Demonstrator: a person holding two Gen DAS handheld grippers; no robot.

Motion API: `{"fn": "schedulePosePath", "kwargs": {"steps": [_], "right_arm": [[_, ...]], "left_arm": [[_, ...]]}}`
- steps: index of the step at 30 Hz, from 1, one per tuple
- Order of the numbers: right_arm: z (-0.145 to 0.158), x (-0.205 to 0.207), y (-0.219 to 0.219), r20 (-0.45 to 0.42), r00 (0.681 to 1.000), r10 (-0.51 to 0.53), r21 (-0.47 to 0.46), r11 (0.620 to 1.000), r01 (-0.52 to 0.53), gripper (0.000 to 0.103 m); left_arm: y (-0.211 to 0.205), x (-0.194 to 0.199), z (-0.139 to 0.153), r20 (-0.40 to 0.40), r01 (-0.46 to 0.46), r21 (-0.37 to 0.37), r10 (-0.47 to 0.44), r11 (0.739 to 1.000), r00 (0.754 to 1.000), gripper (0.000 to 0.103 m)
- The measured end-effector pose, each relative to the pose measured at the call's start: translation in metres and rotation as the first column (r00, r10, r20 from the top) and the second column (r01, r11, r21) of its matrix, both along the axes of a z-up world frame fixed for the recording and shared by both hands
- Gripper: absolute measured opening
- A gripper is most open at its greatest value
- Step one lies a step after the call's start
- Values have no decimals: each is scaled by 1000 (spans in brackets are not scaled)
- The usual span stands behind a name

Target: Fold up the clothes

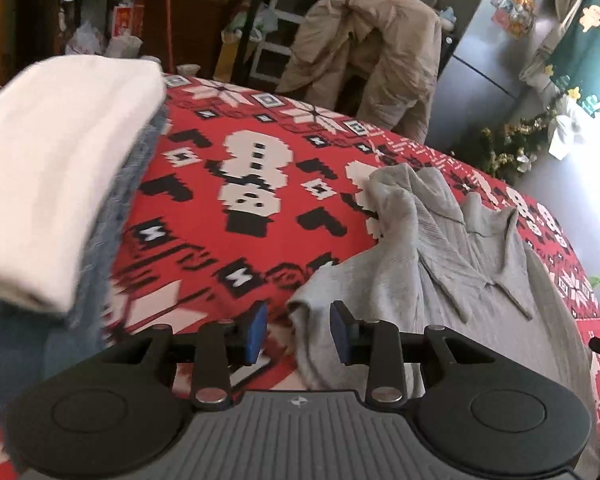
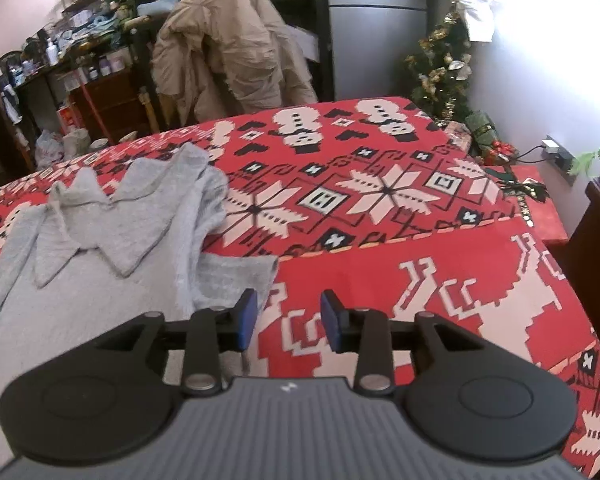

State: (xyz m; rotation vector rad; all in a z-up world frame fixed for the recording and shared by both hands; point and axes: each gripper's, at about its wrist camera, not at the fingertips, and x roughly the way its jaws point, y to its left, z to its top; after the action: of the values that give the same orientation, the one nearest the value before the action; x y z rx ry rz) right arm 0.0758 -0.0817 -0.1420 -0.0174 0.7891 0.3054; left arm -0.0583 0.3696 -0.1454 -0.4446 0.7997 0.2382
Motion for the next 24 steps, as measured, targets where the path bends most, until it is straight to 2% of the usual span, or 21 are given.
{"fn": "schedulePosePath", "kwargs": {"steps": [1,4,6,9,10,16,24], "right_arm": [[-1,2,-2,1,1000,-12,1,1000,12,41],[-3,10,-7,-7,999,-37,9,999,37,42],[-6,14,-9,-11,999,-42,0,999,42,42],[-8,17,-10,-13,999,-43,-3,999,43,42],[-8,18,-11,-14,999,-41,-2,999,41,42],[-13,23,-10,-28,999,-26,23,999,27,42],[-18,34,10,-35,998,54,37,998,-53,42]], "left_arm": [[-1,4,-2,-6,5,-3,-5,1000,1000,34],[-6,8,-1,-14,-12,48,13,999,1000,4],[-15,2,7,-2,-25,170,26,985,1000,4],[-24,-12,20,13,-57,363,56,930,998,4],[-25,-17,22,12,-65,402,66,913,998,4],[-9,-29,4,-65,-68,450,109,890,992,5],[-9,-38,6,-55,-93,420,128,903,990,5]]}}
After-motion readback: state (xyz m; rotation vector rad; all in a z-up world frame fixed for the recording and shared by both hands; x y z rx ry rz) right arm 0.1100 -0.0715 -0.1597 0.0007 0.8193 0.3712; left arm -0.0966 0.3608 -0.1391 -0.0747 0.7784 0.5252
